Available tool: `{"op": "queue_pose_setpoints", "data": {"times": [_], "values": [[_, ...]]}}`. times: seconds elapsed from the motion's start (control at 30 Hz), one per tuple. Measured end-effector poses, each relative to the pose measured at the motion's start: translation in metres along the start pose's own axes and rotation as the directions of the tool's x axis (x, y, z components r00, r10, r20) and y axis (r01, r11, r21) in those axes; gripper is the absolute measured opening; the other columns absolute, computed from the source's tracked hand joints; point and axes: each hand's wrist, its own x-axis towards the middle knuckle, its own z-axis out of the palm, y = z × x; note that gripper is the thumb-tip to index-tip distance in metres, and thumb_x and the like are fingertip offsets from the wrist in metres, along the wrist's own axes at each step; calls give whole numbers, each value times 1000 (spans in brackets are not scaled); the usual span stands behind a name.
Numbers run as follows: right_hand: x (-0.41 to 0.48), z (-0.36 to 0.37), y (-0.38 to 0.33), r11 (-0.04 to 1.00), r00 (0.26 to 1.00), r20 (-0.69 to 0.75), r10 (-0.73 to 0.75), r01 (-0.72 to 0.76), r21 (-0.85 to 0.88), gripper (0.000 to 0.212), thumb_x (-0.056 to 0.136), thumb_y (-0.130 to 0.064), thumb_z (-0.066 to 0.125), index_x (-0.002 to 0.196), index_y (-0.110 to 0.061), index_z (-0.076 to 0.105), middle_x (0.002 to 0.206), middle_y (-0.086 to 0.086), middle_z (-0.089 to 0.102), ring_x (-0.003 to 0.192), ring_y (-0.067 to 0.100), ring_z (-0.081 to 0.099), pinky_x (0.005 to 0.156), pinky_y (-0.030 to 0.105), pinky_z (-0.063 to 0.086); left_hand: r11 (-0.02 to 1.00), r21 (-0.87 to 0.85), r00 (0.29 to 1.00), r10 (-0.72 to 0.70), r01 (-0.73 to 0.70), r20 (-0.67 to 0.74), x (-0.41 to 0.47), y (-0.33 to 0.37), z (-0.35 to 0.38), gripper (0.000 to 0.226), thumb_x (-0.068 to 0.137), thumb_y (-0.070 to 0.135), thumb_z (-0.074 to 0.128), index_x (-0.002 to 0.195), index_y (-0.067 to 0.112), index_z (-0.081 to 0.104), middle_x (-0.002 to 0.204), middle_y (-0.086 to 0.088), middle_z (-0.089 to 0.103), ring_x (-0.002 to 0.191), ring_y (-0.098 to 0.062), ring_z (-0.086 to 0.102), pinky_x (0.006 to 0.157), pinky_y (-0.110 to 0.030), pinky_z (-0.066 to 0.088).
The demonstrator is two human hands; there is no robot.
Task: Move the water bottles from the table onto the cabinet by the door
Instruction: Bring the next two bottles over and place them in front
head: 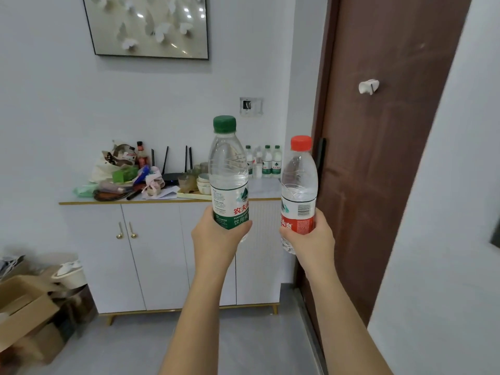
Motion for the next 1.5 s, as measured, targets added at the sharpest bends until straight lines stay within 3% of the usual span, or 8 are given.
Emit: {"op": "queue_pose_setpoints", "data": {"times": [0.27, 0.5, 0.63, 0.8, 0.97, 1.07, 1.3, 1.5], "values": [[130, 54, 60, 1000, 1000, -7, 15, -15, 4, 67, 73, -11, 84, 132, -20, 54, 106, -10, 59, 90, 8, 59, 70, 13, 45, 999, 31, 1000, -7, 8, -23, 114, -41, 68, 53, 71, 21, 84, 118, 19, 60, 103, 7, 65, 90, -8, 59, 56, -5, 38], [219, 94, 97, 999, 999, -17, 44, -44, 2, 68, 70, -9, 85, 131, -19, 56, 109, -7, 62, 94, 14, 62, 81, 28, 51, 999, 31, 999, -37, 38, -37, 188, -71, 117, 54, 70, 20, 84, 118, 17, 60, 105, 3, 69, 89, -9, 63, 57, -7, 41], [258, 105, 114, 998, 998, -23, 57, -57, 5, 66, 69, -7, 85, 128, -19, 57, 106, -6, 63, 90, 14, 63, 79, 28, 52, 999, 30, 999, -40, 41, -18, 225, -85, 143, 49, 70, 17, 83, 114, 16, 62, 97, 5, 67, 79, 1, 59, 49, -3, 43], [311, 117, 141, 997, 995, -63, 81, -81, -8, 66, 66, -7, 86, 124, -22, 58, 94, -15, 63, 85, 10, 65, 78, 29, 53, 996, 10, 996, -83, 83, 32, 278, -108, 180, 43, 71, 14, 82, 109, 16, 62, 96, 1, 68, 77, -5, 60, 42, -4, 40], [377, 143, 179, 995, 991, -103, 89, -92, -28, 59, 66, -3, 86, 114, -24, 57, 102, -5, 65, 91, 17, 66, 79, 30, 52, 996, 46, 994, -82, 78, 75, 351, -147, 222, 41, 69, 19, 83, 103, 16, 61, 93, 3, 67, 79, -3, 60, 48, -8, 41], [423, 168, 203, 991, 989, -109, 104, -111, -69, 63, 66, -7, 87, 118, -22, 57, 105, -6, 63, 95, 18, 65, 83, 33, 53, 994, 75, 988, -86, 76, 127, 404, -170, 253, 44, 68, 21, 83, 106, 18, 60, 97, 4, 67, 83, -9, 62, 56, -13, 39], [527, 222, 253, 963, 974, -101, 205, -219, -159, 70, 67, -7, 87, 128, -16, 52, 106, -6, 57, 98, 15, 59, 90, 34, 52, 984, 127, 966, -150, 125, 212, 527, -213, 318, 48, 70, 23, 82, 110, 15, 56, 96, 4, 64, 81, -9, 57, 52, -11, 32], [559, 241, 298, 930, 948, -129, 291, -312, -192, 67, 68, -6, 86, 125, -14, 52, 106, -5, 56, 96, 15, 56, 84, 28, 47, 977, 141, 949, -189, 158, 251, 567, -257, 352, 53, 71, 20, 82, 115, 13, 55, 98, 5, 61, 87, -13, 56, 57, -11, 36]]}}
